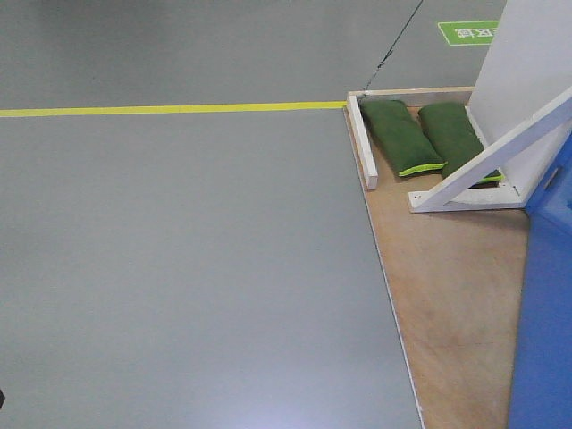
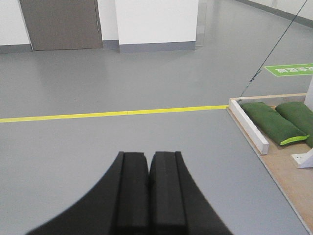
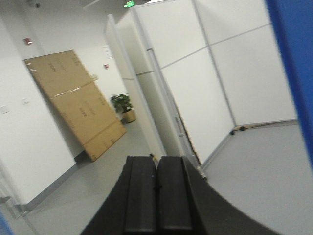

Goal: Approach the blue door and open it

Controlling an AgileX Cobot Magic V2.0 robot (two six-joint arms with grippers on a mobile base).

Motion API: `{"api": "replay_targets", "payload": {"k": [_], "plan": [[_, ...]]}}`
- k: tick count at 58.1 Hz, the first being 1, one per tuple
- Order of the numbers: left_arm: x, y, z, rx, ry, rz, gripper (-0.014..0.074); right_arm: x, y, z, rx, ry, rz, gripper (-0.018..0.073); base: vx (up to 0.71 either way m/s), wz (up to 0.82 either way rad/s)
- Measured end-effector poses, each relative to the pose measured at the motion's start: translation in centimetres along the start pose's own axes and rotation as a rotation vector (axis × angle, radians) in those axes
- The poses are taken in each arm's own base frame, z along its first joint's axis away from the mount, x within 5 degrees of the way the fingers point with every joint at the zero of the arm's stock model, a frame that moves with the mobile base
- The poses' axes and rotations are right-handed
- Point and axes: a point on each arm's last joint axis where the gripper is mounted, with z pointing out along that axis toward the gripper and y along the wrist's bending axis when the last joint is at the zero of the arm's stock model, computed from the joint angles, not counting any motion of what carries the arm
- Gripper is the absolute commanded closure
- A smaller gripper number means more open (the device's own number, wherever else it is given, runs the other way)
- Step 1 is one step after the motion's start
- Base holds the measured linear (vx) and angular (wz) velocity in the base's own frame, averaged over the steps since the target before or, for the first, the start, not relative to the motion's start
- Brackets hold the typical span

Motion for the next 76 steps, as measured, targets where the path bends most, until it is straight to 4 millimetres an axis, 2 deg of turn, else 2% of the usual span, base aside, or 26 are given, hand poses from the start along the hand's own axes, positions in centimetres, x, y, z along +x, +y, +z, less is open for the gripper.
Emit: {"api": "replay_targets", "payload": {"k": [18, 43, 67, 76], "plan": [[0.0, 0.0, 0.0, 0.0, 0.0, 0.0, 0.0524, -0.6, 6.0, -3.7, -0.199, 0.045, 0.002, 0.0547, 0.0, 0.0], [0.0, 0.0, 0.0, 0.0, 0.0, 0.0, 0.0524, 0.4, 14.5, -8.9, -0.551, 0.14, 0.008, 0.0547, 0.0, 0.0], [0.0, 0.0, 0.0, 0.0, 0.0, 0.0, 0.0524, 2.2, 21.7, -14.8, -0.907, 0.256, 0.062, 0.0547, 0.0, 0.0], [0.0, 0.0, 0.0, 0.0, 0.0, 0.0, 0.0524, 3.8, 24.0, -16.0, -0.99, 0.313, 0.066, 0.0547, 0.0, 0.0]]}}
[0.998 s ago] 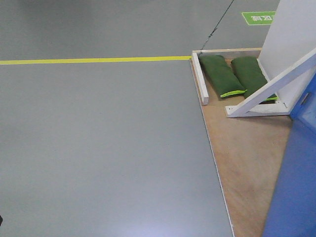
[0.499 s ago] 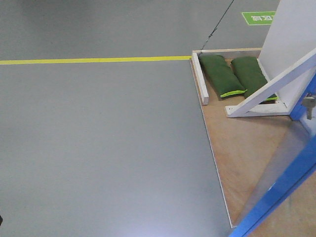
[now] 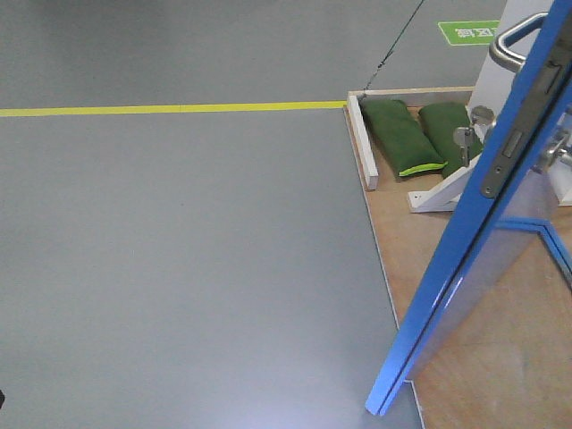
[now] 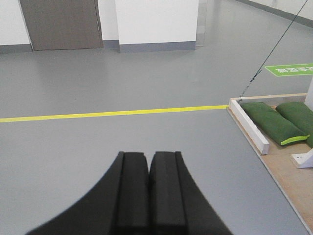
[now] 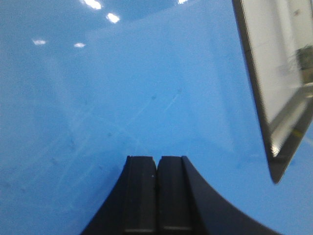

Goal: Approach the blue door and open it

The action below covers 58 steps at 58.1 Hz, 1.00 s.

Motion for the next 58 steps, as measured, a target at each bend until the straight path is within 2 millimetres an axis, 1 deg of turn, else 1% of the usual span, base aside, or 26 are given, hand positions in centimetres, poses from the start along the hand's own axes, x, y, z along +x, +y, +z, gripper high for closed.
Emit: {"api": "replay_targets", "payload": {"k": [17, 35, 44, 50, 58], "plan": [[0.0, 0.0, 0.0, 0.0, 0.0, 0.0, 0.0524, 2.0, 2.4, 2.7, -0.088, -0.005, 0.009, 0.0547, 0.0, 0.0], [0.0, 0.0, 0.0, 0.0, 0.0, 0.0, 0.0524, 5.4, 5.8, 4.7, -0.193, 0.096, 0.03, 0.0547, 0.0, 0.0], [0.0, 0.0, 0.0, 0.0, 0.0, 0.0, 0.0524, 7.8, 6.2, 6.2, -0.201, 0.173, 0.05, 0.0547, 0.0, 0.0], [0.0, 0.0, 0.0, 0.0, 0.0, 0.0, 0.0524, 8.5, 6.1, 6.7, -0.197, 0.197, 0.052, 0.0547, 0.0, 0.0], [0.0, 0.0, 0.0, 0.0, 0.0, 0.0, 0.0524, 9.0, 6.1, 7.0, -0.194, 0.216, 0.054, 0.0547, 0.0, 0.0]]}}
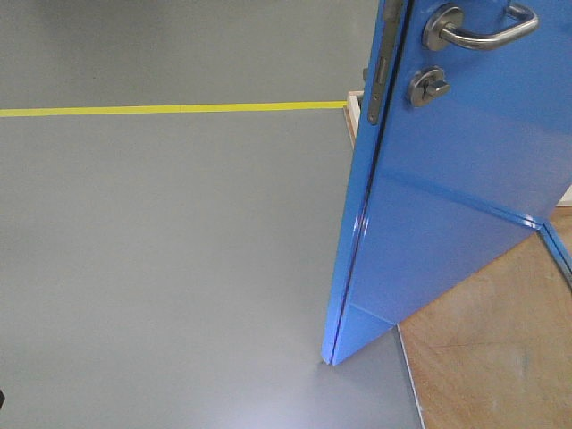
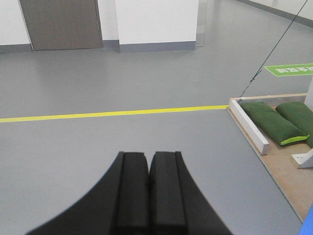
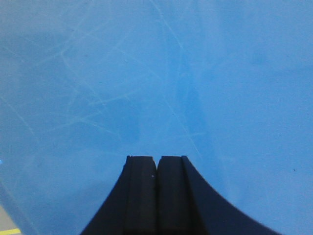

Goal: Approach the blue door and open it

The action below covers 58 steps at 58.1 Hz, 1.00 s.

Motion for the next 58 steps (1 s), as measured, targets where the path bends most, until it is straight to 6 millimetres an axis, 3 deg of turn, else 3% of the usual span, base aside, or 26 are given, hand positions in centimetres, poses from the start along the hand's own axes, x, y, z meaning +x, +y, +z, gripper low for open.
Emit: {"api": "replay_targets", "payload": {"k": [58], "plan": [[0.0, 0.0, 0.0, 0.0, 0.0, 0.0, 0.0524, 0.56, -0.31, 0.61, 0.007, 0.024, 0.004, 0.0547, 0.0, 0.0]]}}
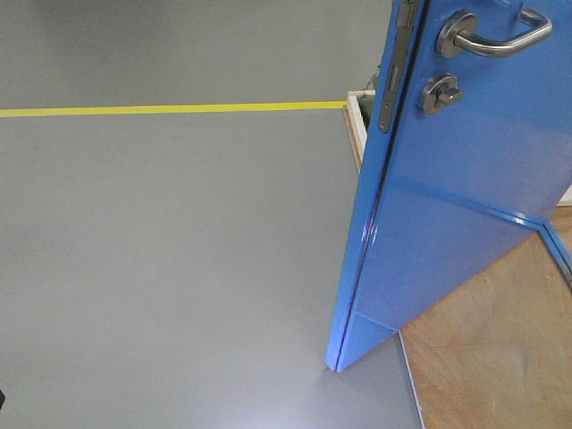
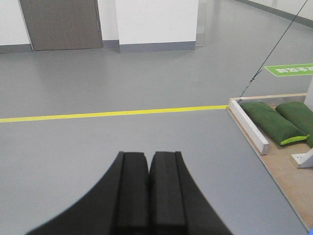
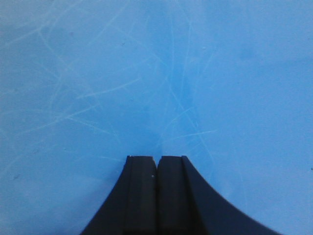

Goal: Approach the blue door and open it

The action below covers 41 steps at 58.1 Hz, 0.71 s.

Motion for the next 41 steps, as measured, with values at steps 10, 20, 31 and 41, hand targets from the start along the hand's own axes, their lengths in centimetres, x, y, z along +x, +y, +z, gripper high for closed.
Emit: {"api": "replay_targets", "payload": {"k": [10, 20, 31, 41], "plan": [[0.0, 0.0, 0.0, 0.0, 0.0, 0.0, 0.0524, 0.17, -0.07, 0.2, 0.002, 0.005, 0.0, 0.0547, 0.0, 0.0], [0.0, 0.0, 0.0, 0.0, 0.0, 0.0, 0.0524, 0.17, -0.07, 0.2, 0.002, 0.005, 0.0, 0.0547, 0.0, 0.0], [0.0, 0.0, 0.0, 0.0, 0.0, 0.0, 0.0524, 0.17, -0.07, 0.2, 0.002, 0.005, 0.0, 0.0547, 0.0, 0.0], [0.0, 0.0, 0.0, 0.0, 0.0, 0.0, 0.0524, 0.17, -0.07, 0.2, 0.002, 0.005, 0.0, 0.0547, 0.0, 0.01]]}}
